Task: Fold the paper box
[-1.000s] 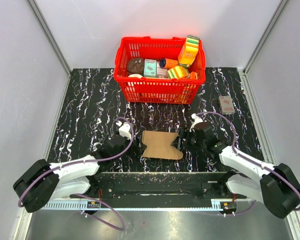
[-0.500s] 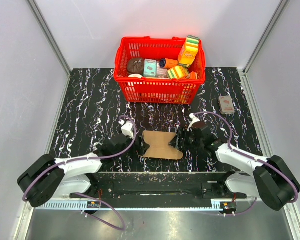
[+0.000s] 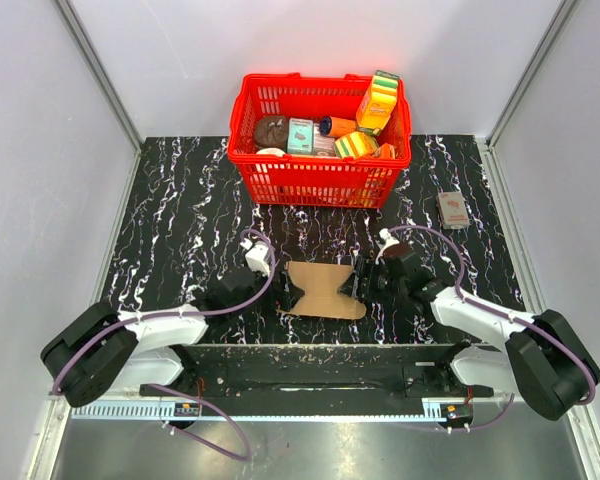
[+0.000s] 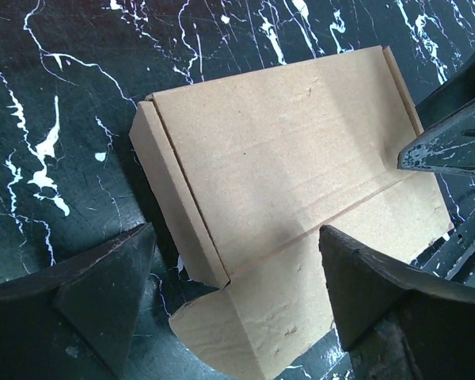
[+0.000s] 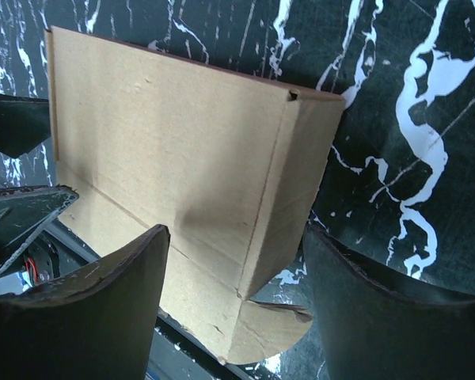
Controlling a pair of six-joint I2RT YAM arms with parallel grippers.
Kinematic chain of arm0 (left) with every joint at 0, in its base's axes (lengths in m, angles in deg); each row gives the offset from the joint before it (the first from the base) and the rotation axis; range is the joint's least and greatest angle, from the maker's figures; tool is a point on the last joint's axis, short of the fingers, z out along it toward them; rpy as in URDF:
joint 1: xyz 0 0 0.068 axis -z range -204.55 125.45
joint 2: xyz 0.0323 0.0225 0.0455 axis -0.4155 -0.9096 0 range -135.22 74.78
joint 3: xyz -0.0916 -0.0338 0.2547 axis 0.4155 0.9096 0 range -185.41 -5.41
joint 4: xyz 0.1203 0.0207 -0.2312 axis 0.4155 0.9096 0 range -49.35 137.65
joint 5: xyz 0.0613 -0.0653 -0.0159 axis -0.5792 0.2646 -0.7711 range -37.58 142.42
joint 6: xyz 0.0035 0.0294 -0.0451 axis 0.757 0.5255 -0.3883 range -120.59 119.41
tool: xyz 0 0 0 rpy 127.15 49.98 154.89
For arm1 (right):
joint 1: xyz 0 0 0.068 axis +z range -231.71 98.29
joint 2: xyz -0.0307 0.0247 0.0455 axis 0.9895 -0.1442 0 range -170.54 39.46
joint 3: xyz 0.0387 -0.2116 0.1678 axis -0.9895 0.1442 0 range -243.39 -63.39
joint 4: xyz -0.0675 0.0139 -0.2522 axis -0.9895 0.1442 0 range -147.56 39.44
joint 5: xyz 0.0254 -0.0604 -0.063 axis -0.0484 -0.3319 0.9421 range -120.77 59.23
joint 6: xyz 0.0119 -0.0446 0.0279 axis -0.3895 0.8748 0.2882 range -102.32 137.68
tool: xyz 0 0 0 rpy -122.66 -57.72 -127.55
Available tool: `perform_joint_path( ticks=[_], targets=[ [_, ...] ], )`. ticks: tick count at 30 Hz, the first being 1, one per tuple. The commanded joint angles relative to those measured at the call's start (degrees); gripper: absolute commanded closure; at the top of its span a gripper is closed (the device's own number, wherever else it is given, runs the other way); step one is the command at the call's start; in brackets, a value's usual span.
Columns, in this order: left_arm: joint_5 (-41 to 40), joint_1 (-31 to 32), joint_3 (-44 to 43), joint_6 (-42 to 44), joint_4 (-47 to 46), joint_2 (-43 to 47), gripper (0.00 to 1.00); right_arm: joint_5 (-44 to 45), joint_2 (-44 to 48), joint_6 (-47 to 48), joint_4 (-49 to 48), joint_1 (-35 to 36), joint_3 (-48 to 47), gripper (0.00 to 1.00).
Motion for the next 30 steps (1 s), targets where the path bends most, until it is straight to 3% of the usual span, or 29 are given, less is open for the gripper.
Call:
perform_joint_path(
  ticks=[1,14,23,30],
  targets=[
    [1.96,-0.25,-1.23,-0.81,-4.49,-1.19,0.12,-1.48,-0.72,-0.98,1.14,0.14,-1.2,0.26],
    [3.46,-0.17,-1.14,-1.51,-3.45,-0.49,0.15,-2.99,0.95,-1.51,4.11,0.14,-1.37,0.28],
    [-6.64,-0.17,-1.41,-0.98,16.75,15.23,0.15,8.0,10.08,1.57,19.94,0.14,-4.97,0.23],
    [-4.28,1.06,1.31,-3.97,18.62,24.3,0.16,7.12,12.63,0.43,23.2,1.71,-5.59,0.25]
  ],
)
